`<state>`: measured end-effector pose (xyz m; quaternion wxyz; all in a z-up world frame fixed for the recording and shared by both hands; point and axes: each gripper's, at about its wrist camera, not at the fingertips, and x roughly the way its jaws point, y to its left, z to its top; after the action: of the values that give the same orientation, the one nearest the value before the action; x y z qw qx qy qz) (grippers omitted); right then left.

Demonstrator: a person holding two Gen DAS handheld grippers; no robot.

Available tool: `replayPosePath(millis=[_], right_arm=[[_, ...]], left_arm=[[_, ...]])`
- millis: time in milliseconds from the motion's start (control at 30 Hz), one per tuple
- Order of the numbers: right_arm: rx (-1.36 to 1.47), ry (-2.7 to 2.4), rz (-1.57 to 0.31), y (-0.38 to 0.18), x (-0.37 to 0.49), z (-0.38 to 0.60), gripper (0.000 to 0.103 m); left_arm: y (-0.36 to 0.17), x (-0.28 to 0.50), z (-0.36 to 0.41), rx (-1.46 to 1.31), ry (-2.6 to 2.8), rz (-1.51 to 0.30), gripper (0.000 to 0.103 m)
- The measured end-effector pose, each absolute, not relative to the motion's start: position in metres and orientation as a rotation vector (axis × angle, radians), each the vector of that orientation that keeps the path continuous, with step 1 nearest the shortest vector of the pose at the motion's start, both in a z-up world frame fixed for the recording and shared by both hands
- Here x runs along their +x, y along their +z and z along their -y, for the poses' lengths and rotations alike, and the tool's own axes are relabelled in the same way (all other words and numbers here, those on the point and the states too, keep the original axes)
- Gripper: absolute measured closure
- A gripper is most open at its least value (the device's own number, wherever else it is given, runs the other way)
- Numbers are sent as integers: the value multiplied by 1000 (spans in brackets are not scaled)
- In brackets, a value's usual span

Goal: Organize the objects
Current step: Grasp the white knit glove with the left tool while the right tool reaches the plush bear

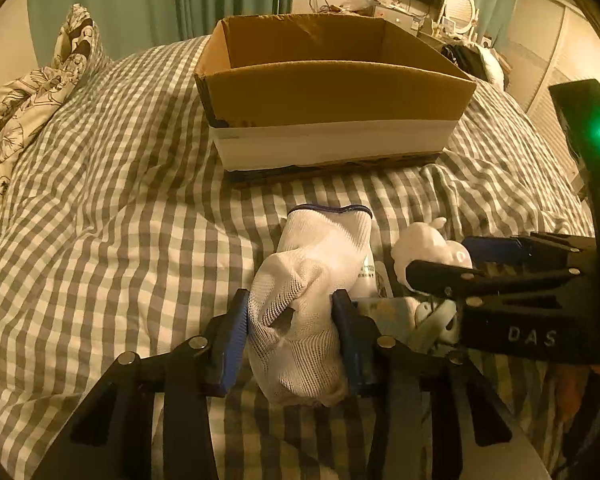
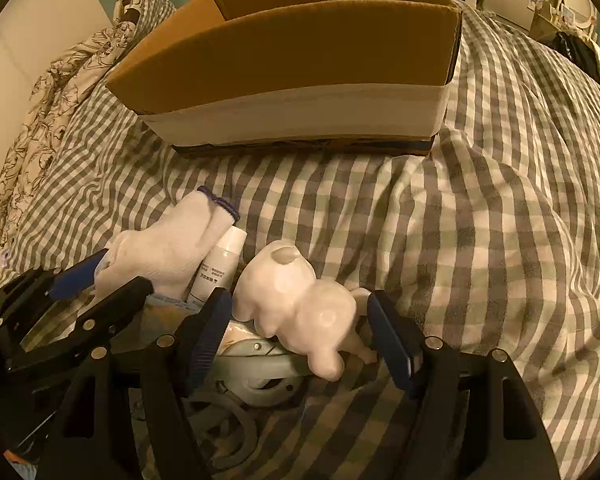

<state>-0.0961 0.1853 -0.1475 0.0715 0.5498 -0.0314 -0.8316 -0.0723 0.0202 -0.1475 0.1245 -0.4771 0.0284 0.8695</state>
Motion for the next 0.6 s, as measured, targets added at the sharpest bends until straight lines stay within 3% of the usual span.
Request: replayPosePath(millis=[433,500,600], right_arm=[[1504,-2593,90,-123,-79,-184,43],[1458,-2600,138,-115,-75,-188,95],[1444,-2607,167,-110,-72,-193,96]], left_arm=[[-117,-47,3,-1391,2609,-63,66],[-112,-44,6,-1383,2618,-58,67],[-102,-42,7,-1360,2626,-59,67]])
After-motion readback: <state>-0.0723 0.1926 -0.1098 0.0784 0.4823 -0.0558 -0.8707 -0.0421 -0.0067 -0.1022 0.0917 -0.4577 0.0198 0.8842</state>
